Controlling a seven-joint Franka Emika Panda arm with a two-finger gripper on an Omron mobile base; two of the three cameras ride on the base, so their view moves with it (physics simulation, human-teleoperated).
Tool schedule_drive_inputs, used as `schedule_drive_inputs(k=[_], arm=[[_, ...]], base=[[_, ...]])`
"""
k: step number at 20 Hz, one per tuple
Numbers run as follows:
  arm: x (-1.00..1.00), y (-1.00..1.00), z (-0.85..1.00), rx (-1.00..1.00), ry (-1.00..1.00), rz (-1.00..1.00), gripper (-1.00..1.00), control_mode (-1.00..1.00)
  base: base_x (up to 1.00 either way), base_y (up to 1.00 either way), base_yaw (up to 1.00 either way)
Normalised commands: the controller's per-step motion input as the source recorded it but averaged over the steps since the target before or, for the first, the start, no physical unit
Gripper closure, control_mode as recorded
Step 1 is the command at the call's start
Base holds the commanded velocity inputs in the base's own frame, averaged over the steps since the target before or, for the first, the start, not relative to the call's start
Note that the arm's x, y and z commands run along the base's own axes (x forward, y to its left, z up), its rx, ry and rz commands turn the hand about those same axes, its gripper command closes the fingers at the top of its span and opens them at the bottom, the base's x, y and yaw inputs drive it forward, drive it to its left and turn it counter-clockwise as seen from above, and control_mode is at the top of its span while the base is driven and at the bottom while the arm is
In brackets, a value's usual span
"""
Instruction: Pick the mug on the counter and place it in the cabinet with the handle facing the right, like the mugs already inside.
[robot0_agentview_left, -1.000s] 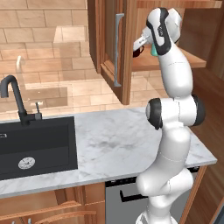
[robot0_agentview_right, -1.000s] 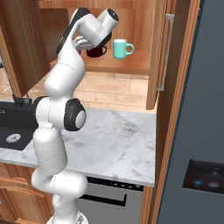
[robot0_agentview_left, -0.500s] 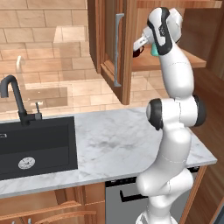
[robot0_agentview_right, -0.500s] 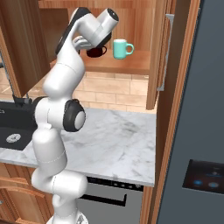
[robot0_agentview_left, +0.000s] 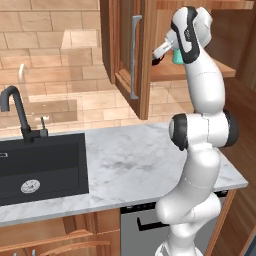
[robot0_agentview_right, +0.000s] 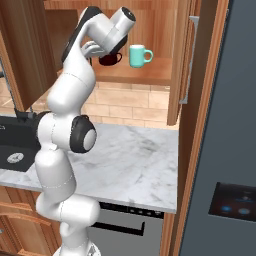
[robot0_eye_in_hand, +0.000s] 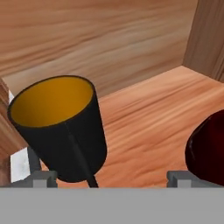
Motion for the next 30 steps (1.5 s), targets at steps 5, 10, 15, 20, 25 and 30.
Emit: schedule_drive_inputs(k=[5, 10, 15, 20, 25, 30], arm=[[-0.13, -0.14, 0.08, -0.06, 0.0, 0.0, -1.0, -1.0], [-0.23, -0.09, 0.21, -0.01, 0.0, 0.0, -1.0, -1.0], [-0.33, -0.07, 0.23, 0.0, -0.06, 0.0, -1.0, -1.0], [-0.54, -0.13, 0.14, 0.02, -0.12, 0.0, -1.0, -1.0], [-0.76, -0.08, -0.13, 0.06, -0.18, 0.0, -1.0, -1.0], [-0.86, -0.04, -0.25, 0.06, -0.24, 0.0, -1.0, -1.0]], base=[[0.0, 0.0, 0.0], [0.0, 0.0, 0.0], [0.0, 0.0, 0.0], [0.0, 0.0, 0.0], [0.0, 0.0, 0.0], [0.0, 0.0, 0.0]])
